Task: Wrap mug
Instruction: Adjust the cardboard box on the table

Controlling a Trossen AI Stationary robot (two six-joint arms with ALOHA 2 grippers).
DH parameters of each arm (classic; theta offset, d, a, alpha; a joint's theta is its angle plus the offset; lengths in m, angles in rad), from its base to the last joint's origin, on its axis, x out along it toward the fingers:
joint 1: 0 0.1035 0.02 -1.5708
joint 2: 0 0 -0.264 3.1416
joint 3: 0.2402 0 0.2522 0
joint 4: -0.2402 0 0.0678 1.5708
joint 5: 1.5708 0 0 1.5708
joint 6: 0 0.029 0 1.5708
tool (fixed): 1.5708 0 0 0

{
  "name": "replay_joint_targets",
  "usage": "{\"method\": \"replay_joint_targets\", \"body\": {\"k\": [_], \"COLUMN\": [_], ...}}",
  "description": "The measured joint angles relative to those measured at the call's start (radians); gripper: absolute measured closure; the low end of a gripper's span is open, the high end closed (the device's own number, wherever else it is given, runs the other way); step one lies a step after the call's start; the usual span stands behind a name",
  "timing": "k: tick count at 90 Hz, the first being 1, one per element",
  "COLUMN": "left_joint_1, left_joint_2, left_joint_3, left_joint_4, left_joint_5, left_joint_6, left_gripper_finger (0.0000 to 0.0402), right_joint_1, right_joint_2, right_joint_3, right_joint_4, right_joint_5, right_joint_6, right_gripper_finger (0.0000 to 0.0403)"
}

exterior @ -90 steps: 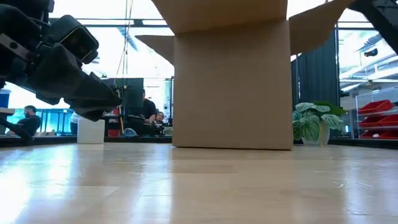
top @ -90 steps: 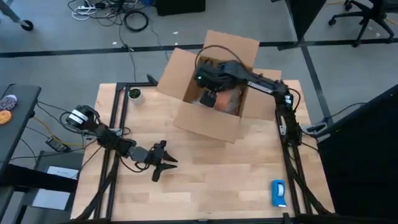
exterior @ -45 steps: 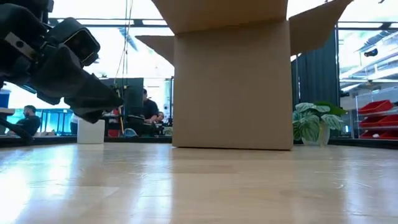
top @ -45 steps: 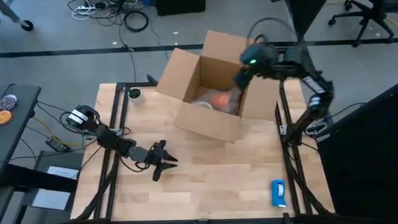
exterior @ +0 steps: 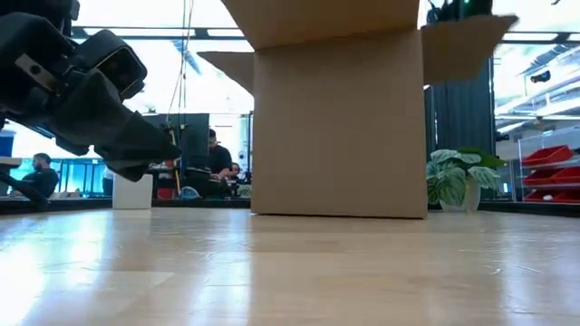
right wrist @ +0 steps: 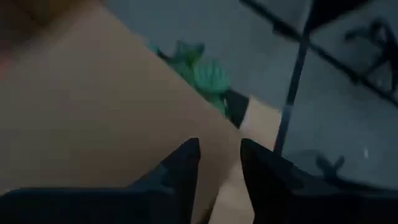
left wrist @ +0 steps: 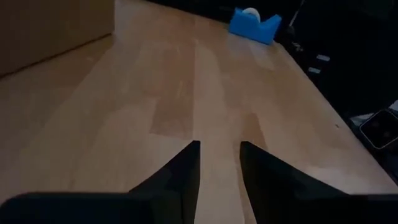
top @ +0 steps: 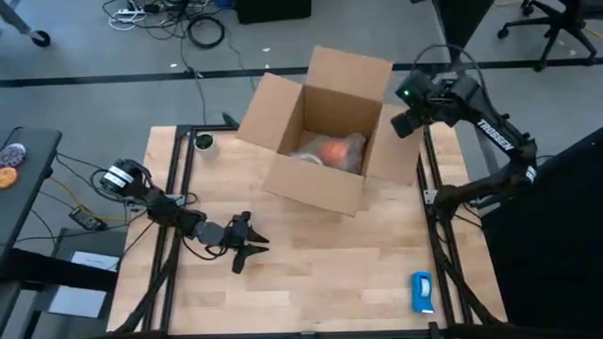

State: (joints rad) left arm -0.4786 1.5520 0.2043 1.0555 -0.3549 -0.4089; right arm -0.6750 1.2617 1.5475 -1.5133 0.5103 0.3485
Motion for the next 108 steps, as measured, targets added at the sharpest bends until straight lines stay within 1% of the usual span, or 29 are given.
{"method": "replay_joint_targets", "body": {"k": [5,17,33,39,43,51,59,65,79,89,98,108], "left_joint_1": [0.0,0.0,0.001,0.001,0.002,0.002,0.002,0.002,0.002,-0.009,-0.022,-0.021], "left_joint_2": [0.0,0.0,0.0,0.0,-0.001,-0.001,-0.002,-0.002,-0.013,-0.084,-0.203,-0.356], "left_joint_3": [0.0,0.0,0.0,0.0,0.0,0.0,0.0,0.0,0.0,0.0,0.0,0.02], "left_joint_4": [0.0,0.0,0.002,0.003,0.004,0.016,0.017,0.019,0.057,0.054,-0.056,-0.277], "left_joint_5": [-0.023,-0.085,-0.144,-0.163,-0.178,-0.245,-0.344,-0.39,-0.425,-0.433,-0.45,-0.468], "left_joint_6": [0.019,0.039,0.083,0.092,0.095,0.119,0.119,0.118,0.108,0.102,0.116,0.116], "left_gripper_finger": [0.0302,0.0302,0.0302,0.0302,0.0302,0.0302,0.0302,0.0303,0.031,0.0319,0.0333,0.0354], "right_joint_1": [-0.011,-0.005,0.012,0.022,0.028,0.042,0.05,0.061,0.093,0.118,0.139,0.166], "right_joint_2": [-0.012,-0.01,0.028,0.049,0.065,0.084,0.09,0.079,0.007,-0.065,-0.125,-0.179], "right_joint_3": [-0.075,-0.243,-0.397,-0.432,-0.442,-0.436,-0.436,-0.436,-0.436,-0.436,-0.436,-0.436], "right_joint_4": [0.071,0.307,0.72,0.849,0.894,1.011,1.042,1.045,1.027,0.985,0.917,0.838], "right_joint_5": [-0.07,-0.229,-0.413,-0.444,-0.48,-0.488,-0.489,-0.489,-0.51,-0.507,-0.501,-0.464], "right_joint_6": [-0.002,-0.036,-0.058,-0.064,-0.065,-0.068,-0.088,-0.12,-0.195,-0.21,-0.229,-0.224], "right_gripper_finger": [0.0321,0.0329,0.033,0.033,0.033,0.033,0.033,0.033,0.033,0.033,0.033,0.033]}}
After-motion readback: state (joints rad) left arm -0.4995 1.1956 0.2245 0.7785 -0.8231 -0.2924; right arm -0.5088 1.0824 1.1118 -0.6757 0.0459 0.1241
